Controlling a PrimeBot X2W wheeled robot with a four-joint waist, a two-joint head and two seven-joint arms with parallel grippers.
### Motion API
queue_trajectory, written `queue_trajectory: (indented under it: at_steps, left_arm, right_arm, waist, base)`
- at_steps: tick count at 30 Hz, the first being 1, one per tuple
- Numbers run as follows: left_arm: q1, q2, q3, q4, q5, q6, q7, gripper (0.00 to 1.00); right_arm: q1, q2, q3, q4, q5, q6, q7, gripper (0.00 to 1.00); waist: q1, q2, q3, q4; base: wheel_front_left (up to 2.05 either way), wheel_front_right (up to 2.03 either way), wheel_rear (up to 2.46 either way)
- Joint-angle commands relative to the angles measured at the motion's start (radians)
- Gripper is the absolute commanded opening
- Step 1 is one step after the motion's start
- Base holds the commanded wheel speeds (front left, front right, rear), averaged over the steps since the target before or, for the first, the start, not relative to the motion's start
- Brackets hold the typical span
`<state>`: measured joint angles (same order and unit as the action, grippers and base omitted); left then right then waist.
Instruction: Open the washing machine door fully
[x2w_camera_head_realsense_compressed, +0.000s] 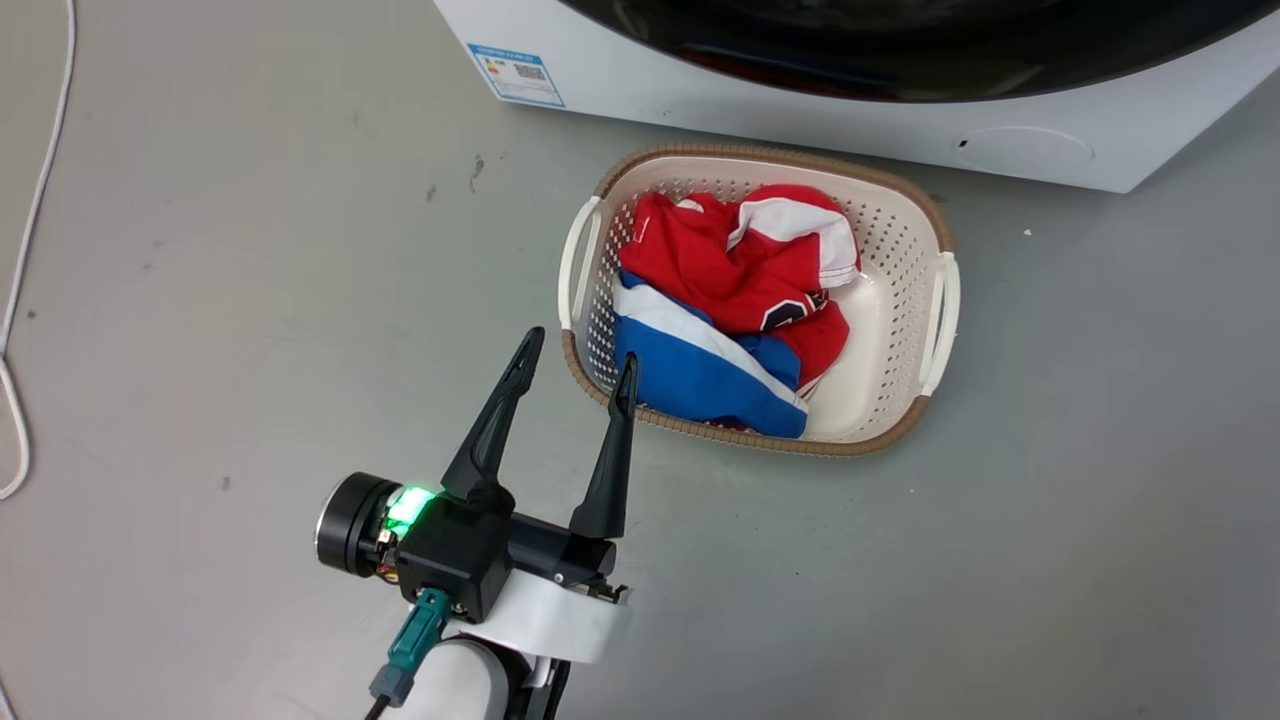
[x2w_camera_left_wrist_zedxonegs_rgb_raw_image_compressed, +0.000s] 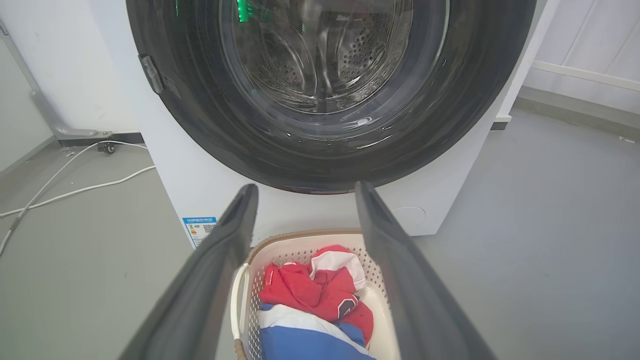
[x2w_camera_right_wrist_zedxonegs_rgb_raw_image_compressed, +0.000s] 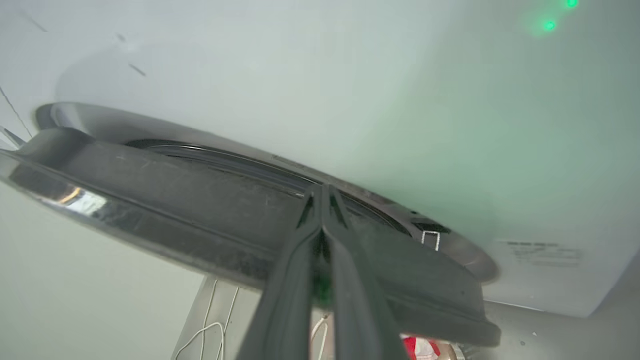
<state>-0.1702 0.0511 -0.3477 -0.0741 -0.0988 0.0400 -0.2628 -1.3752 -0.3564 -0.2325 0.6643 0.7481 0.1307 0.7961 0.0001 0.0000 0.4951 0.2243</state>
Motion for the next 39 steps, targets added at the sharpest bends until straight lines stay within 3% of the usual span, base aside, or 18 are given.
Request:
queue_trajectory:
  at_steps: [1,8,21,39]
  left_arm:
    - [-0.011,-0.001,0.001,-0.002,-0.001,0.005,-0.003,1.00]
    - [-0.016,-0.001,-0.009,-0.003,-0.002,0.012,-0.003,1.00]
    - [-0.008,-0.001,0.002,0.000,-0.005,0.016,-0.003,1.00]
    - [0.100,-0.001,0.035,0.036,0.027,-0.012,-0.003,1.00]
  right_arm:
    - [-0.010,0.002,-0.001,0.005,0.000,0.000,0.003,0.00]
    - [-0.044,0.039,-0.038,0.049,0.002,0.000,0.111,0.00]
    - [0.026,0.079,-0.075,0.003,-0.023,0.000,0.194,0.00]
    - [0.357,0.161,-0.043,-0.098,0.051,0.000,0.267,0.00]
  waist:
    - [-0.0001,0.0000,0.005,0.005]
    - [-0.0001,0.0000,0.018,0.017]
    - [-0.0001,0.0000,-0.013,0.012]
    - [-0.0001,0.0000,-0.249,0.004]
  base:
    - [0.00,0.00,0.00]
    - [0.00,0.00,0.00]
    - [0.00,0.00,0.00]
    - [0.00,0.00,0.00]
